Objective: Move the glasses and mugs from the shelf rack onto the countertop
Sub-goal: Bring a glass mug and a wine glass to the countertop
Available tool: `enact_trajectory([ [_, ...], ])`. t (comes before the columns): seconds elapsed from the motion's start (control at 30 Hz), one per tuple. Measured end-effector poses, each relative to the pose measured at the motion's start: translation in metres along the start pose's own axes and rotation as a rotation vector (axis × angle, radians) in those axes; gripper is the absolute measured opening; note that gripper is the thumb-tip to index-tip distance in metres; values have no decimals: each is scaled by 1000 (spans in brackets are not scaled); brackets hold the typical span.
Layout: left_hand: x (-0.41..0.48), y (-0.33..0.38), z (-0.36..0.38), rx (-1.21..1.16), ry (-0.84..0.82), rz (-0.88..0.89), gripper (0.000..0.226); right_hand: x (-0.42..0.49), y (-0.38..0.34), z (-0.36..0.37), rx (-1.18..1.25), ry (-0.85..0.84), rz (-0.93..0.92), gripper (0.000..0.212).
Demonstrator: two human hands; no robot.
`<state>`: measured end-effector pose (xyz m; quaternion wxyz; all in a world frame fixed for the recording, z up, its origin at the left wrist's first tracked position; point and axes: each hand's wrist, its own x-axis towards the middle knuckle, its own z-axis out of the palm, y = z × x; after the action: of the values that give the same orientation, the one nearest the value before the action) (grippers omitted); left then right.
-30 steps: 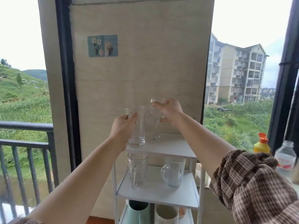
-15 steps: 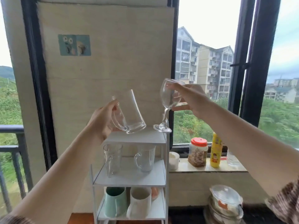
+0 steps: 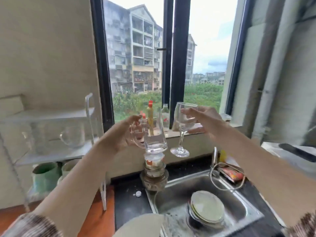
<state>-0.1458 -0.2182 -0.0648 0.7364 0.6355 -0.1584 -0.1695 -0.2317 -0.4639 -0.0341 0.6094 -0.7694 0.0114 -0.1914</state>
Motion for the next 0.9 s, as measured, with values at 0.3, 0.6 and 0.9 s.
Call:
enact_trajectory([
  [0.3,-4,-123,244,28,-396,-232,15,-153,94,-205,-59,332,220,44],
  [0.6,8,-215,480,86,-707,-410,28,-281,156,-393,-172,701,433,56],
  [0.9,36,-289,704,197,-1080,-477,31,-347,206,-553,-212,1015,578,57],
])
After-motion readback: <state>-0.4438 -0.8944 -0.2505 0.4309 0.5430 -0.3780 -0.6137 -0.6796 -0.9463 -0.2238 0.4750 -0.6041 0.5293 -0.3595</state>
